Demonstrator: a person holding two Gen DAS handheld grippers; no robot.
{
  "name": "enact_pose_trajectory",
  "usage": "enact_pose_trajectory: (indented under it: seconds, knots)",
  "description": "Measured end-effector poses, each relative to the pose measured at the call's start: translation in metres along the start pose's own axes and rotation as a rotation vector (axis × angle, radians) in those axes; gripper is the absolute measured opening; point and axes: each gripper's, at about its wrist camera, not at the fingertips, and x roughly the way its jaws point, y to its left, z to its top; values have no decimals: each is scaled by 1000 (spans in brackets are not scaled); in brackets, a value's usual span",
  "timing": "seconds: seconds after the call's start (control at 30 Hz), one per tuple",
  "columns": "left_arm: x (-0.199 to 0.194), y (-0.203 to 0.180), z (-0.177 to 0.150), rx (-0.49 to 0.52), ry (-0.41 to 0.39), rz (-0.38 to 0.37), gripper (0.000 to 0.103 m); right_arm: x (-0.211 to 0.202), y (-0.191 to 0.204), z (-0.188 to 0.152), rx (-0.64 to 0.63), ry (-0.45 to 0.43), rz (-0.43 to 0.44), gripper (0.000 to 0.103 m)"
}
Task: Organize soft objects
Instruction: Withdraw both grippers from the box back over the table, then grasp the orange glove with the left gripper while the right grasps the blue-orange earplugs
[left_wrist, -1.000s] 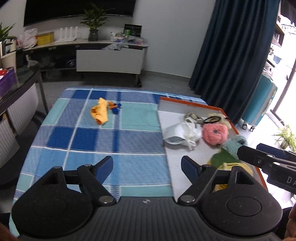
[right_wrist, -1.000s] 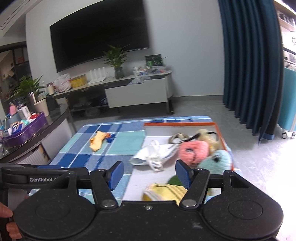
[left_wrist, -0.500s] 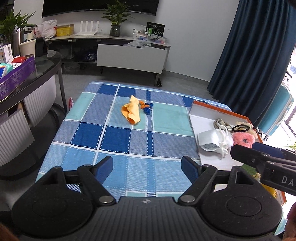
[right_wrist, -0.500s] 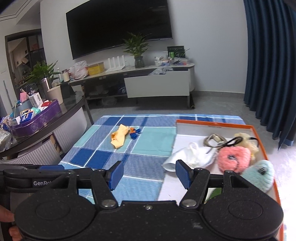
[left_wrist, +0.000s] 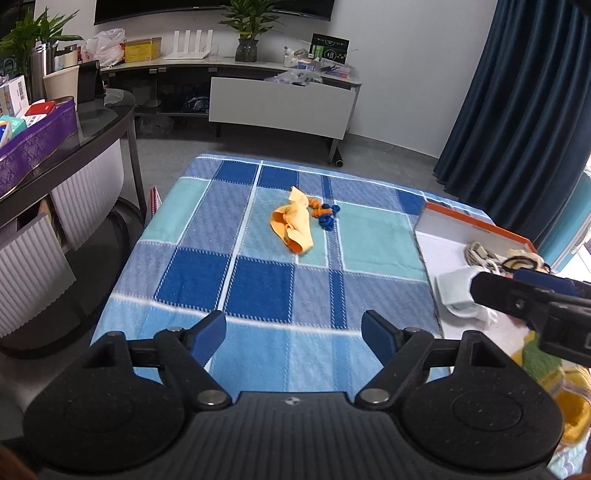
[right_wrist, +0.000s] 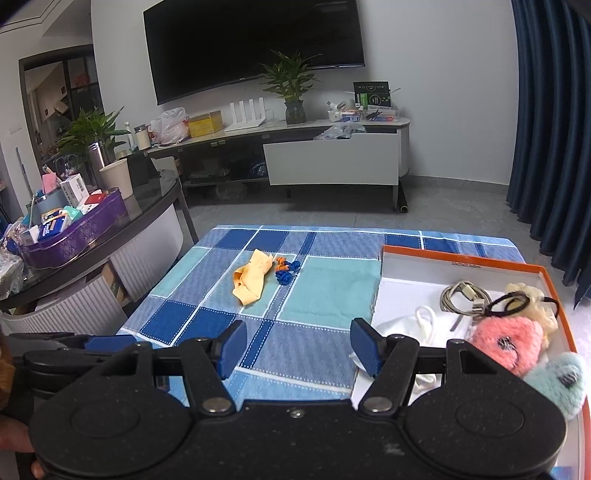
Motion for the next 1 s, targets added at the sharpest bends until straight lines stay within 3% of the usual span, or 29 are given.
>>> enact_pose_trajectory:
  seconds: [0.67,0.83,0.9,1.0]
  knots:
    - [112,5,63,41,34,42,82,64,-19,28,-11,58,28,76]
    - [129,6,68,59,31,36,78,83,-20,39,-38,79,37,76]
    - [131,5,70,78,21,32,72,93,-18,45,-56,86,42,76]
    - [131,4,70,124,2,21,45,107,-16,53,-64,98,83,76]
